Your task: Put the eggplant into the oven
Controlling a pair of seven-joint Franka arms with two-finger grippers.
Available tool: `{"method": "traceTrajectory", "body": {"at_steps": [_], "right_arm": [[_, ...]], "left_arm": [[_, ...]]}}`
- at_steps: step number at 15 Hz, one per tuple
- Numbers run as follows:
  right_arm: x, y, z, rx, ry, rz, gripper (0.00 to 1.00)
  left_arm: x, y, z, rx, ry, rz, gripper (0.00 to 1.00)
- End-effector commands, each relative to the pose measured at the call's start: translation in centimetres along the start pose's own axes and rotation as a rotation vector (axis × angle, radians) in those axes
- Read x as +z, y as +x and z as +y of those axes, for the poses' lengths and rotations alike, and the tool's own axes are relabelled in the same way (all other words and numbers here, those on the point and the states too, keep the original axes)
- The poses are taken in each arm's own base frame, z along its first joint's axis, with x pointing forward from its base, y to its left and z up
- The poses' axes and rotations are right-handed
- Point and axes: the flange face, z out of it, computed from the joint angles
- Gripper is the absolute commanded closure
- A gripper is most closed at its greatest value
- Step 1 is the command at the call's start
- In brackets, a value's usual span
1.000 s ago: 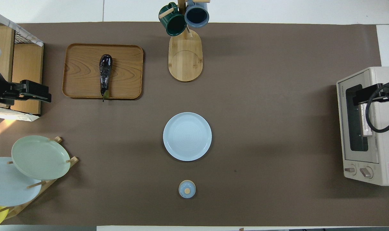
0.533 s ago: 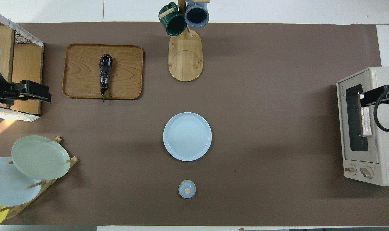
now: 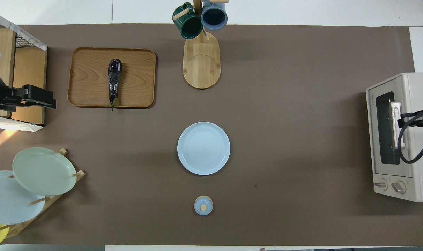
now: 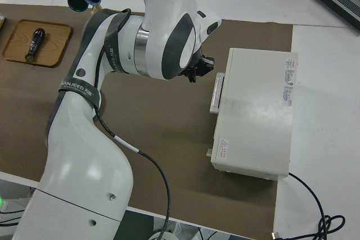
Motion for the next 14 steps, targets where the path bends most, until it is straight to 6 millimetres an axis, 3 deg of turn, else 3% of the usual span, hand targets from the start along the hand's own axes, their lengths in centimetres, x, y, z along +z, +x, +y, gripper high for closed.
{"method": "traceTrajectory", "body": {"at_steps": [1,3,7,10,14], "right_arm": [[1.6,-1.9,0.8,0.065,-0.040,0.038,1.00],[2.8,-2.2,0.6,0.147,-0.061,0.027,1.00],[5.3,-1.0,1.5,0.127,-0.121,0.014,1.00],[6.2,-0.6,2.4,0.147,-0.121,0.018,1.00],[7.9,-0.8,2.6,0.146,-0.119,0.019,1.00]], "left_arm": [[0.1,-0.5,0.2,0.011,0.011,0.018,0.00],[0.2,-0.5,0.3,0.017,0.008,0.020,0.00],[0.8,0.1,0.5,0.019,0.004,0.018,0.00],[2.7,1.5,0.6,0.023,0.002,0.017,0.00],[8.4,5.2,0.7,0.064,-0.005,0.008,0.00]]}}
